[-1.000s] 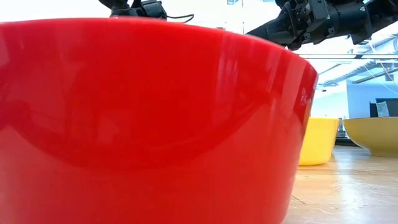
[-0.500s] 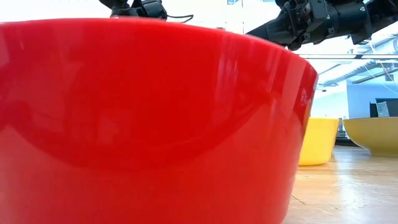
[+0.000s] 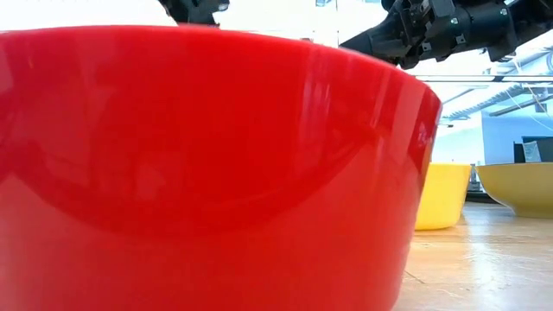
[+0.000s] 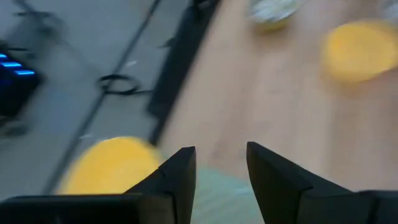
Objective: Pick & Place Mini bowls
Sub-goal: Stack the red bowl on top of the red bowl on the shelf
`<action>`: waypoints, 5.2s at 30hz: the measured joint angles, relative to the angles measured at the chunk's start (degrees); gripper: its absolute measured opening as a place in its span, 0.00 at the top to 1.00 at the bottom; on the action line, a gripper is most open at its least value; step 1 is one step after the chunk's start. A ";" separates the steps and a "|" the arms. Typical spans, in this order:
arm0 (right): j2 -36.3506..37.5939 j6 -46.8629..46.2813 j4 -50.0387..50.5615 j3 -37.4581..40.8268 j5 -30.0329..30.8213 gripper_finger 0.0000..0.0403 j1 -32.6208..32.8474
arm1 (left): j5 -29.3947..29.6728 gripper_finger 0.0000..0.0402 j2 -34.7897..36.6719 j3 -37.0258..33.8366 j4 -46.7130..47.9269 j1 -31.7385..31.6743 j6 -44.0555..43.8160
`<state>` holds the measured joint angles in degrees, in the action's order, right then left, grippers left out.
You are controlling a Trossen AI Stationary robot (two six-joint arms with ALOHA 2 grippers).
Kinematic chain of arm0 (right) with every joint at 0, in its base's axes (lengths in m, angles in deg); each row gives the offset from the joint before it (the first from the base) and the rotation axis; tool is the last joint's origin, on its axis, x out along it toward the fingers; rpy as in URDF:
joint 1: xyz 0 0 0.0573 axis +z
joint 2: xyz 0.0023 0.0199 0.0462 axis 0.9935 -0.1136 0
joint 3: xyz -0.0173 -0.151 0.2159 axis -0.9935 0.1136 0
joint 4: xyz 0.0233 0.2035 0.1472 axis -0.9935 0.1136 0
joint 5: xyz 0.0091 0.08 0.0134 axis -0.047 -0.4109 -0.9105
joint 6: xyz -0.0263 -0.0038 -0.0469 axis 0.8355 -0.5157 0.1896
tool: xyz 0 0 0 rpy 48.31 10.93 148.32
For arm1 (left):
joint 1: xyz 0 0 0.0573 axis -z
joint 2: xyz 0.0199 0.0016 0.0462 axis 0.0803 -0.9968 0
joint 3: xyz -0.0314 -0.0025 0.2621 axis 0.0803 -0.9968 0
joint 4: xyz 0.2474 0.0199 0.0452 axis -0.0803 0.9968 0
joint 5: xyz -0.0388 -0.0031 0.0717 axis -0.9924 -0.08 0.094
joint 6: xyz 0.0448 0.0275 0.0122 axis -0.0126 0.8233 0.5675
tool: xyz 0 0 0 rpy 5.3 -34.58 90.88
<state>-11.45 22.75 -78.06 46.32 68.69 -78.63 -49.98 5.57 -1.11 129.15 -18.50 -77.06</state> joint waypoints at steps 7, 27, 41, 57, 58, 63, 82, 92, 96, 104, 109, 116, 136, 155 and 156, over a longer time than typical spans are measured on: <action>0.00 0.15 0.25 0.00 0.00 0.58 0.00 | -18.79 0.63 -0.57 0.04 2.25 6.88 -7.58; -0.02 0.17 0.23 0.00 0.00 0.58 0.02 | -23.74 0.63 -2.35 -7.17 20.91 35.58 -40.64; -0.03 0.17 0.25 0.00 -0.02 0.58 0.00 | -21.98 0.63 -2.35 -16.36 26.12 43.16 -62.47; -0.02 0.17 0.25 0.00 -0.02 0.58 0.02 | -18.93 0.63 -2.37 -21.38 21.24 36.50 -72.87; -0.04 0.17 0.25 0.00 -0.02 0.58 0.00 | -19.47 0.63 -2.37 -21.38 21.09 36.22 -75.38; -0.02 0.17 0.25 0.00 -0.02 0.58 0.02 | -22.28 0.63 -2.35 -21.38 20.68 35.97 -80.66; -0.02 0.15 0.25 0.00 -0.02 0.58 0.02 | -10.78 0.63 -2.35 -21.33 16.80 51.26 -107.20; -0.02 0.16 0.25 0.00 -0.02 0.58 0.02 | -6.36 0.63 -4.88 -21.29 15.56 57.41 -122.63; -0.03 0.17 0.25 0.00 -0.02 0.58 0.02 | -8.00 0.63 -7.97 -21.31 13.42 58.80 -126.24; -0.04 0.17 0.25 0.00 -0.02 0.58 0.01 | -7.75 0.63 -12.24 -21.29 6.64 59.14 -126.26; -0.04 0.17 0.23 0.00 -0.02 0.58 0.00 | -7.73 0.63 -14.75 -21.29 7.53 59.16 -125.19; -0.04 0.17 0.25 0.00 -0.02 0.58 0.02 | -4.96 0.63 -16.35 -21.38 9.03 59.33 -121.97; -0.04 0.17 0.25 0.00 -0.02 0.58 0.00 | 0.68 0.79 -16.23 -21.33 9.04 59.53 -119.75; -0.04 0.17 0.23 0.00 -0.02 0.58 0.00 | 1.65 0.98 -16.12 -21.27 11.46 58.40 -110.21; -0.04 0.17 0.24 0.00 -0.02 0.58 0.00 | 2.22 0.98 -16.12 -21.27 11.51 57.99 -109.32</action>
<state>-11.49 22.92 -77.82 46.32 68.67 -78.63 -47.77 -10.55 -22.38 140.66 39.49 -186.38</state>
